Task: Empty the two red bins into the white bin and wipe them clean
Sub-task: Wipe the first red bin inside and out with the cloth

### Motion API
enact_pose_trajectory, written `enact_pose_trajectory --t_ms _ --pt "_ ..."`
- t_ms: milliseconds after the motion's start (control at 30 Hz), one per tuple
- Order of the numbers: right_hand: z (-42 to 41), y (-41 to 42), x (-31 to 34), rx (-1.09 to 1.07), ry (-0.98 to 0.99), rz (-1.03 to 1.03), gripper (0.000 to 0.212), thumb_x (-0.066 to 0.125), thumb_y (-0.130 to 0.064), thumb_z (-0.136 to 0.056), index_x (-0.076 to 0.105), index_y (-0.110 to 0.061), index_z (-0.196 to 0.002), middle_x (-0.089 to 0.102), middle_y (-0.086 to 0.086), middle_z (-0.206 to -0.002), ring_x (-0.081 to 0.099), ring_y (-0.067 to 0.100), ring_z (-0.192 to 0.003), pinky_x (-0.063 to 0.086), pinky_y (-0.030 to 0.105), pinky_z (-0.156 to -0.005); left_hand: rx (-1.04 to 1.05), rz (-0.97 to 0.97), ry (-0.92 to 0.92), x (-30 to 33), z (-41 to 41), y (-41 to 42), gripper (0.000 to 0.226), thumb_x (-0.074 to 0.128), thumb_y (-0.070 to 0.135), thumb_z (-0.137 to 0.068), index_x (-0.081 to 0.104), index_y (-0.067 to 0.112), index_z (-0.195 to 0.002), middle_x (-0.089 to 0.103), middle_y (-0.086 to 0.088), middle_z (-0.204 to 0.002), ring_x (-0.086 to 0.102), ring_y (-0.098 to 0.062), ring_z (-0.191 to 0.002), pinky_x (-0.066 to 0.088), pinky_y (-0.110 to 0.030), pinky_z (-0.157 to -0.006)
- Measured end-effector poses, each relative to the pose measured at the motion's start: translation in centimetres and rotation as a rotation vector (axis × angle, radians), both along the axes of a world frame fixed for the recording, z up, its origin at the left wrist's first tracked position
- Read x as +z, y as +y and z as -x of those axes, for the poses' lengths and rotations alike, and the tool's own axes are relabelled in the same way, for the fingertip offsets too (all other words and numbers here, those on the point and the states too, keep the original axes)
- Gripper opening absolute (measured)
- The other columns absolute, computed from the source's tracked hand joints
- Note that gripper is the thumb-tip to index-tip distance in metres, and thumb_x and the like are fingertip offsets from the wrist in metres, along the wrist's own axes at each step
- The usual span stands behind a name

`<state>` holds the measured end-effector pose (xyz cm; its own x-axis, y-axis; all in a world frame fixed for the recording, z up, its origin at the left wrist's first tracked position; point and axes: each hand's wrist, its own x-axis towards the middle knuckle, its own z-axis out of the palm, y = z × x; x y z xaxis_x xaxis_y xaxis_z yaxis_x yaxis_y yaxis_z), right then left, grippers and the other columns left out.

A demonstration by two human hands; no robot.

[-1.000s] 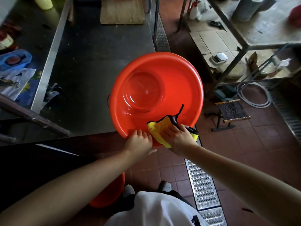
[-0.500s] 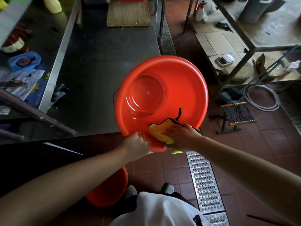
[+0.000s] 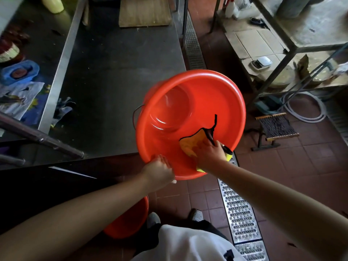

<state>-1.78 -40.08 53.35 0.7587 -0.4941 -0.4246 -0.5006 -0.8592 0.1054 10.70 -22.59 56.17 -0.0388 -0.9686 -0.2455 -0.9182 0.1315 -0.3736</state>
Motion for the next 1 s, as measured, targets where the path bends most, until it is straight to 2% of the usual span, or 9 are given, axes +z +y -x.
enact_pose_trajectory --t_ms 167,267,367,433,567,633,767,867,1000 --pt "-1.5 3.6 -1.3 -0.027 -0.091 -0.319 0.061 0.053 -0.052 -0.092 0.025 -0.053 -0.147 0.044 -0.008 -0.15 0.032 0.026 -0.14 0.029 0.048 -0.108 0.02 -0.057 -0.038 -0.5 -0.4 0.6 0.07 0.071 0.072 -0.06 0.079 0.005 -0.076 0.074 -0.019 -0.078 0.073 -0.032 -0.069 0.059 -0.037 -0.064" --pt "-0.7 0.0 -1.4 0.014 0.0 -0.12 0.058 0.057 -0.051 -0.09 0.04 -0.048 -0.145 0.043 -0.012 -0.151 0.022 0.023 -0.147 0.021 0.045 -0.114 0.039 -0.082 -0.098 -0.7 0.0 0.7 0.048 0.072 0.044 -0.069 0.077 -0.002 -0.084 0.072 -0.025 -0.083 0.072 -0.038 -0.073 0.059 -0.043 -0.067" --pt "-1.1 -1.3 -1.4 -0.051 0.054 0.023 0.042 0.057 -0.039 -0.091 0.056 -0.035 -0.132 0.056 -0.006 -0.136 0.035 0.022 -0.135 0.027 0.043 -0.107 0.062 -0.081 -0.118 -0.8 0.8 0.2 0.039 0.07 0.03 -0.066 0.076 -0.004 -0.084 0.072 -0.027 -0.081 0.071 -0.039 -0.073 0.059 -0.044 -0.068" --pt "-2.6 0.5 -1.9 -0.096 -0.016 -0.079 0.044 0.054 -0.034 -0.093 0.052 -0.034 -0.137 0.056 -0.002 -0.136 0.037 0.025 -0.133 0.028 0.046 -0.104 0.039 -0.084 -0.122 -0.8 1.1 -0.1 0.044 0.076 0.037 -0.062 0.077 -0.002 -0.082 0.072 -0.025 -0.081 0.072 -0.038 -0.072 0.059 -0.043 -0.066" --pt "-3.4 3.1 -2.5 -0.056 -0.098 -0.402 0.073 0.055 -0.043 -0.094 0.015 -0.051 -0.154 0.032 -0.004 -0.158 0.026 0.031 -0.144 0.027 0.053 -0.111 -0.021 -0.089 -0.184 -0.8 0.7 0.4 0.035 0.063 0.036 -0.074 0.08 0.007 -0.085 0.074 -0.02 -0.086 0.073 -0.035 -0.077 0.06 -0.042 -0.068" --pt "-2.7 0.9 -2.8 -0.037 -0.068 -0.292 0.068 0.059 -0.05 -0.09 0.028 -0.049 -0.151 0.033 -0.003 -0.157 0.02 0.028 -0.148 0.029 0.046 -0.112 -0.024 -0.116 -0.178 -0.7 0.3 0.7 0.038 0.074 0.035 -0.068 0.079 0.002 -0.088 0.074 -0.022 -0.087 0.073 -0.036 -0.078 0.06 -0.044 -0.07" --pt "-2.4 -2.3 -3.2 -0.032 0.037 -0.023 0.049 0.06 -0.04 -0.089 0.052 -0.035 -0.137 0.056 -0.004 -0.137 0.033 0.022 -0.138 0.026 0.042 -0.109 -0.03 -0.147 -0.166 -0.7 0.2 0.6 0.049 0.087 0.025 -0.052 0.075 -0.007 -0.087 0.07 -0.03 -0.083 0.07 -0.041 -0.075 0.059 -0.047 -0.069" --pt "-4.5 0.0 -4.0 -0.128 -0.033 -0.166 0.044 0.054 -0.028 -0.093 0.052 -0.033 -0.137 0.057 0.0 -0.136 0.037 0.027 -0.135 0.03 0.045 -0.104 -0.036 -0.147 -0.176 -1.3 0.5 0.4 0.05 0.088 0.027 -0.048 0.076 -0.004 -0.086 0.072 -0.027 -0.084 0.071 -0.039 -0.077 0.059 -0.046 -0.071" --pt "-5.5 1.9 -4.3 -0.172 -0.118 -0.422 0.069 0.059 -0.031 -0.089 0.03 -0.045 -0.15 0.035 0.009 -0.15 0.035 0.037 -0.137 0.035 0.049 -0.107 -0.044 -0.1 -0.125 -1.1 0.5 0.6 0.045 0.08 0.038 -0.058 0.079 0.002 -0.085 0.073 -0.022 -0.084 0.073 -0.035 -0.078 0.059 -0.043 -0.072"
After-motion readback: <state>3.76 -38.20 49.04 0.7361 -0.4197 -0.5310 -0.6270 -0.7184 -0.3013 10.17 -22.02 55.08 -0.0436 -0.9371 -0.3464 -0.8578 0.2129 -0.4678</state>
